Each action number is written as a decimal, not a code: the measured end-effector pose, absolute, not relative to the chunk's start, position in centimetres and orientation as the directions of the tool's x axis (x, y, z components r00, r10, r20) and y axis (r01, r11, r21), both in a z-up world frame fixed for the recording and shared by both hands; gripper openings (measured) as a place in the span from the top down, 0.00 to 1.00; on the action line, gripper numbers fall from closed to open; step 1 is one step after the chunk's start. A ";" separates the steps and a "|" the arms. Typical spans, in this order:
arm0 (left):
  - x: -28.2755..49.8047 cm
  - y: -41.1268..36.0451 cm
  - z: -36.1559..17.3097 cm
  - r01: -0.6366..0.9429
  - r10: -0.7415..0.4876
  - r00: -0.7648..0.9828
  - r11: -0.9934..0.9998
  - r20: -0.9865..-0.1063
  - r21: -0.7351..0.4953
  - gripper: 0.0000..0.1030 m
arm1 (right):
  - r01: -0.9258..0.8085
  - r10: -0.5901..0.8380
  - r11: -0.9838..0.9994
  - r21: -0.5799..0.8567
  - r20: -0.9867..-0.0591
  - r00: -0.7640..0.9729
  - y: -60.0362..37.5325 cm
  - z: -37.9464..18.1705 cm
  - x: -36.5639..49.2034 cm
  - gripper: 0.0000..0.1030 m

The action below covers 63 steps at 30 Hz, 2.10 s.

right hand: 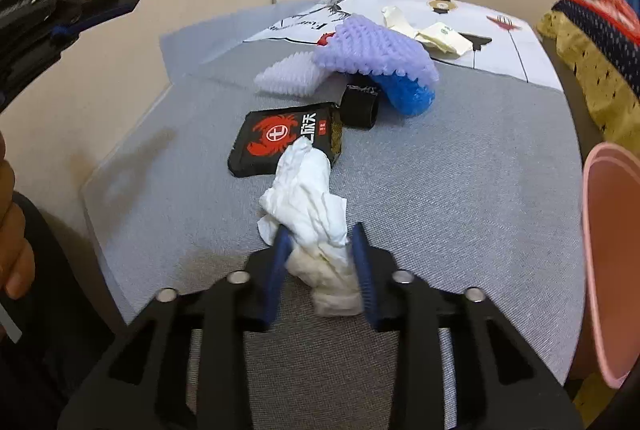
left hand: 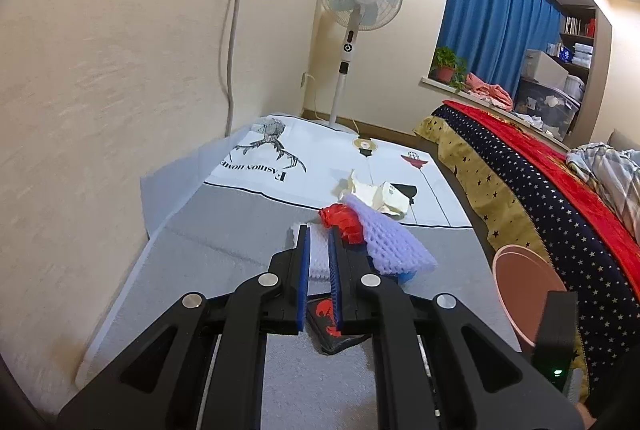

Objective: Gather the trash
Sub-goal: 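Grasp the white tissue with the right tool while the left tool grasps the purple mesh net, then carry the tissue and mesh net over the pink bin and open both tools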

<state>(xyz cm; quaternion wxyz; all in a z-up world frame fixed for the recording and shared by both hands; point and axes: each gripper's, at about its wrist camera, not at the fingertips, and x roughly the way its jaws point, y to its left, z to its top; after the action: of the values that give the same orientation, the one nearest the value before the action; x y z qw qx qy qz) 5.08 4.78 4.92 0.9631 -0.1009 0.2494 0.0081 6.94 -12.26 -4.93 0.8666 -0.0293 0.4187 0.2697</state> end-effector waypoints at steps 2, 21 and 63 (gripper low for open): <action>5.6 4.8 4.4 -0.065 -0.038 0.872 0.979 -0.488 -0.191 0.91 | -0.476 0.447 0.858 0.192 -0.734 0.511 -12.7 -4.5 7.2 0.81; 13.4 1.0 -2.1 -0.025 -0.215 0.791 0.924 -0.573 -0.381 0.59 | -0.136 0.245 0.968 0.210 -0.694 0.676 -20.6 -1.9 9.7 0.81; 7.2 -5.2 4.9 0.170 -0.253 0.848 0.962 -0.465 -0.214 0.92 | -0.045 0.105 0.991 0.123 -0.542 0.834 -32.2 12.8 4.7 0.81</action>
<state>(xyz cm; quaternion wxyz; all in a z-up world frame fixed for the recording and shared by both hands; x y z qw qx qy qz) 7.16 -5.23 4.86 0.9577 -0.0828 0.2526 -0.1105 4.74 -32.17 12.80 0.9561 0.0525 0.2858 0.0390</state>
